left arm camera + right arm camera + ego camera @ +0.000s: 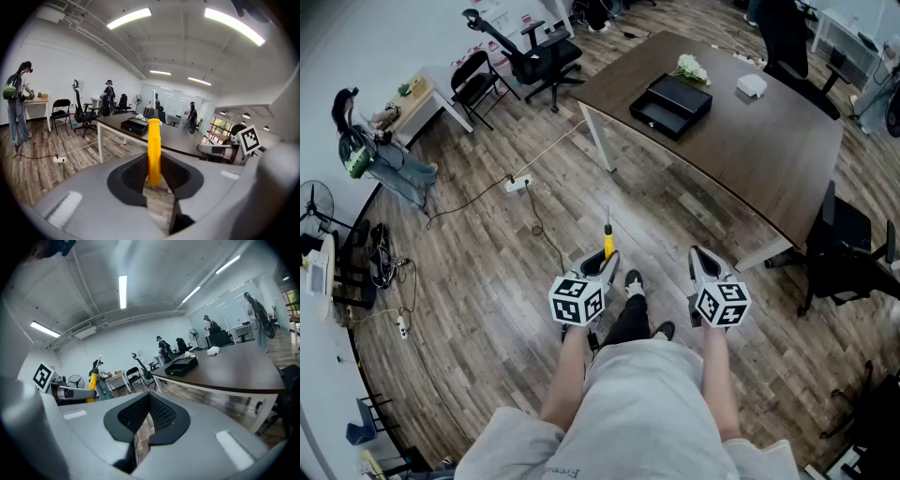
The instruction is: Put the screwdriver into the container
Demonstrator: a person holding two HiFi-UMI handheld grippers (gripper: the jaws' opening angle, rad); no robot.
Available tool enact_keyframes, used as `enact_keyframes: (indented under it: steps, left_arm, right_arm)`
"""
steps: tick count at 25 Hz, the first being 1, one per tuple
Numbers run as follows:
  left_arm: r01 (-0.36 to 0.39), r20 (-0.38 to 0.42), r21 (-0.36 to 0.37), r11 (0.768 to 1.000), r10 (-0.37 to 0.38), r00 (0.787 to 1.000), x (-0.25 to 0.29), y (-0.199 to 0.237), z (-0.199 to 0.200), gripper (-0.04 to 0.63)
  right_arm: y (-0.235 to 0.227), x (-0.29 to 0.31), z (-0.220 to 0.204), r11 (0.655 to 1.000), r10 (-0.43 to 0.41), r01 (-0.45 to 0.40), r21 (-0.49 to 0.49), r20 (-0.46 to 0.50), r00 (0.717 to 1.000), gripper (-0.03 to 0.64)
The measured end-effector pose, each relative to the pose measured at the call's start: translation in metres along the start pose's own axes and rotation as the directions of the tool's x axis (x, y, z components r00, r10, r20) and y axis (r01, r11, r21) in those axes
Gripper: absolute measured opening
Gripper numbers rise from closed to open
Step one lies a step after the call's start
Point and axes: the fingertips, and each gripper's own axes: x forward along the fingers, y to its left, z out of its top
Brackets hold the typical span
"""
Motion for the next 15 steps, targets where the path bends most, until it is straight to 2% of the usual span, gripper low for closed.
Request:
enact_keyframes:
  steps: [8, 15]
  left_arm:
    - [-0.083, 0.045, -0.046, 0.996, 0.085, 0.995, -0.013, 0.034, 0.005, 0.140]
    - [-0.072, 0.043, -0.041, 0.997, 0.074, 0.996, -0.012, 0.037, 0.006, 0.140]
  right_arm:
    - [-0.009, 0.004, -0.005, 1.000, 0.001, -0.001, -0.005, -0.001, 1.000, 0.000]
    - [-0.005, 0.015, 0.002, 1.000, 0.009, -0.009, 0.000, 0.014, 1.000, 0.002]
